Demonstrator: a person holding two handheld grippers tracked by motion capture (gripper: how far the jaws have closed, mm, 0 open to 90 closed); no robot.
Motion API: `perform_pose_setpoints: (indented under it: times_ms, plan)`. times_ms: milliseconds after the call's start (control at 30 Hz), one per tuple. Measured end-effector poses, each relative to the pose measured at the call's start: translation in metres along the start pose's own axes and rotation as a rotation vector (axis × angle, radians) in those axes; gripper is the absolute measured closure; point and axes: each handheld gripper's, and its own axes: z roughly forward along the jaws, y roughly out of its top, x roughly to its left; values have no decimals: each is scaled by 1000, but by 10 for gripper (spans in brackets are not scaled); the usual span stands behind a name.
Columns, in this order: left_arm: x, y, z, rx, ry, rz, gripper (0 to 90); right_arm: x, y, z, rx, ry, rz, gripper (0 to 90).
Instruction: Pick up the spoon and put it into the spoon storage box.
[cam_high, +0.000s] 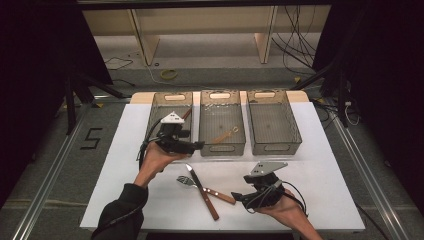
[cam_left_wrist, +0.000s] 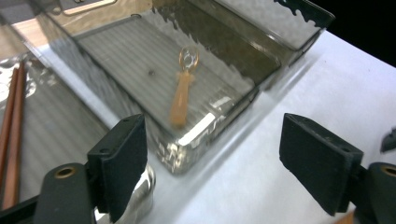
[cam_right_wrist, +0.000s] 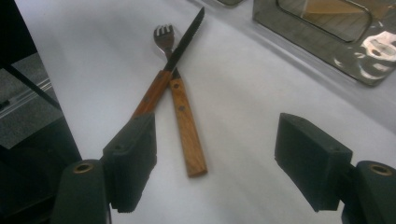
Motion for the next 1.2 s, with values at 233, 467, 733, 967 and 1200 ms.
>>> perform_pose_setpoints:
  times_ms: [233, 467, 733, 967, 1200]
  plan:
    - [-3, -24, -21, -42, 23, -4, 204, 10, 4, 8, 9, 19, -15, 317]
    - [-12, -43, -38, -100, 29, 13, 194, 22, 8, 21, 35, 45, -26, 335]
    - [-24, -65, -45, -144, 28, 40, 188, 32, 14, 37, 62, 60, -24, 366]
    - [-24, -82, -52, -164, 51, 32, 180, 40, 18, 52, 99, 70, -33, 393]
    - [-24, -88, -56, -184, 48, 30, 180, 45, 22, 65, 128, 72, -63, 418]
